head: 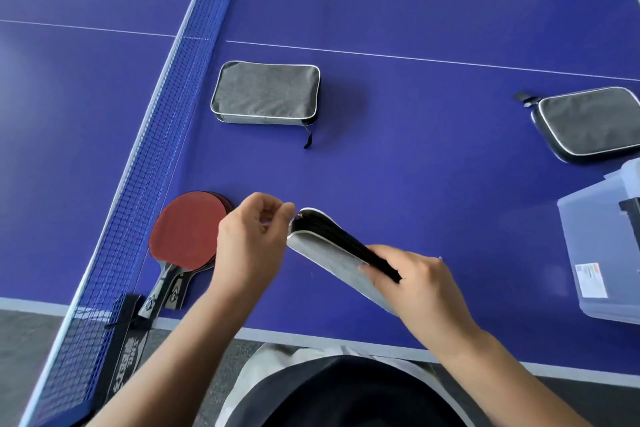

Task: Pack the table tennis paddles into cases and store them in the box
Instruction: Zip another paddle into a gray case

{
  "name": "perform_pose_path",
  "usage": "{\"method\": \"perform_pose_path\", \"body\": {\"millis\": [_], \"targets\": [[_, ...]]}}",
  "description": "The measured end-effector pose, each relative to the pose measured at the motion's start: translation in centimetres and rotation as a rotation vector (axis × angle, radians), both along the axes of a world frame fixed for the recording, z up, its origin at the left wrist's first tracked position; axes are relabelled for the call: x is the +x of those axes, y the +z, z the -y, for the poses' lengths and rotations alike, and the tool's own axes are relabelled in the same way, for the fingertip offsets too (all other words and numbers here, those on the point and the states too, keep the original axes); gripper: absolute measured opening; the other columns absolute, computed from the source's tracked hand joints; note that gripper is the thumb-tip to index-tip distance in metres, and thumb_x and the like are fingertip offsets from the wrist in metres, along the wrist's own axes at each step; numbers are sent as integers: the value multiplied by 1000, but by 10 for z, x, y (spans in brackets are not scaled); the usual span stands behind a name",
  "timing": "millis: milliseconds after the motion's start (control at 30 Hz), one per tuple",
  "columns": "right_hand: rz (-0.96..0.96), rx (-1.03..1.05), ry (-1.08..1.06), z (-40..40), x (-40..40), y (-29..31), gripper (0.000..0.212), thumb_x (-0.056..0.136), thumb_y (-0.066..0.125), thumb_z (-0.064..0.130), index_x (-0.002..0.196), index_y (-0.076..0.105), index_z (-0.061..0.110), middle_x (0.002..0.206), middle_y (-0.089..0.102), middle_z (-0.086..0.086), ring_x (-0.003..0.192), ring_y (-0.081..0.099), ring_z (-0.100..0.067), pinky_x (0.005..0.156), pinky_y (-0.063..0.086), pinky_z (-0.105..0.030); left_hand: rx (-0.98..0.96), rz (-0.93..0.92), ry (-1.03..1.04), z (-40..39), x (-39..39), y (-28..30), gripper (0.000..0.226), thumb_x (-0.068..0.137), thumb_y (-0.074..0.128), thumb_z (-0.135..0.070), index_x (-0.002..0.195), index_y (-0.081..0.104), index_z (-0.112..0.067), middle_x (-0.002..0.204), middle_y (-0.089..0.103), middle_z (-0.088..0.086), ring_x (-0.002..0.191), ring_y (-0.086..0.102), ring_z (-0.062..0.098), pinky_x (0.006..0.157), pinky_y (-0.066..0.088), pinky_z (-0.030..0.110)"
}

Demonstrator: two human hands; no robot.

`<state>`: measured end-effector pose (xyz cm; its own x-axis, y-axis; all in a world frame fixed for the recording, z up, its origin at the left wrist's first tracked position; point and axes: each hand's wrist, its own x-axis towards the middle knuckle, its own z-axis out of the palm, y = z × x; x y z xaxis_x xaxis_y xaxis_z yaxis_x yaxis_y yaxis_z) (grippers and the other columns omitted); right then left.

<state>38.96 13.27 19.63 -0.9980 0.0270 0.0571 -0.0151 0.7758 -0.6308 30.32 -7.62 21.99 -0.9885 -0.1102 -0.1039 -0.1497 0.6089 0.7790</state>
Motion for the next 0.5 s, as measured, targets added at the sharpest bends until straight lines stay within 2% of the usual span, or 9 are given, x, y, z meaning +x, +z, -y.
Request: {"method": "perform_pose_path", "body": {"millis": [67, 200, 300, 400, 500], "targets": [[15, 9, -9, 3, 0, 2, 19, 85, 68, 34, 100, 72, 25, 59, 55, 13, 51, 45, -11, 47, 45, -24, 49, 22, -25, -3, 4, 1, 19, 91, 67, -30, 74, 61, -25, 64, 67, -15, 57, 57, 0, 54, 37, 15], [-5, 1, -23, 12, -12, 10, 28, 82, 68, 41, 106, 70, 26, 66, 63, 10, 58, 55, -11, 51, 41, -20, 84, -18, -132, -19, 18, 13, 18, 90, 70, -26, 73, 62, -27, 62, 63, -19, 54, 55, 1, 53, 38, 11], [-55, -15, -13, 14, -18, 14, 16, 89, 63, 37, 95, 68, 23, 58, 50, 8, 54, 44, -16, 46, 36, -22, 85, -90, -132, -24, 17, 20, 14, 89, 71, -24, 76, 65, -24, 66, 65, -17, 63, 60, 1, 57, 42, 12], [-121, -3, -41, 8, -16, 17, 8, 89, 69, 25, 87, 67, 17, 57, 36, 9, 55, 31, -15, 46, 26, -14, 43, -87, -63, -16, 2, 12, 15, 89, 72, -27, 77, 64, -22, 62, 62, -15, 60, 57, 1, 55, 39, 11], [-182, -16, -65, 3, -10, 20, 12, 89, 69, 26, 86, 69, 14, 57, 38, 9, 55, 30, -12, 49, 25, -10, 0, -35, -19, -3, -12, -5, 16, 90, 71, -27, 77, 64, -20, 62, 61, -16, 62, 57, -5, 55, 38, 8]]}}
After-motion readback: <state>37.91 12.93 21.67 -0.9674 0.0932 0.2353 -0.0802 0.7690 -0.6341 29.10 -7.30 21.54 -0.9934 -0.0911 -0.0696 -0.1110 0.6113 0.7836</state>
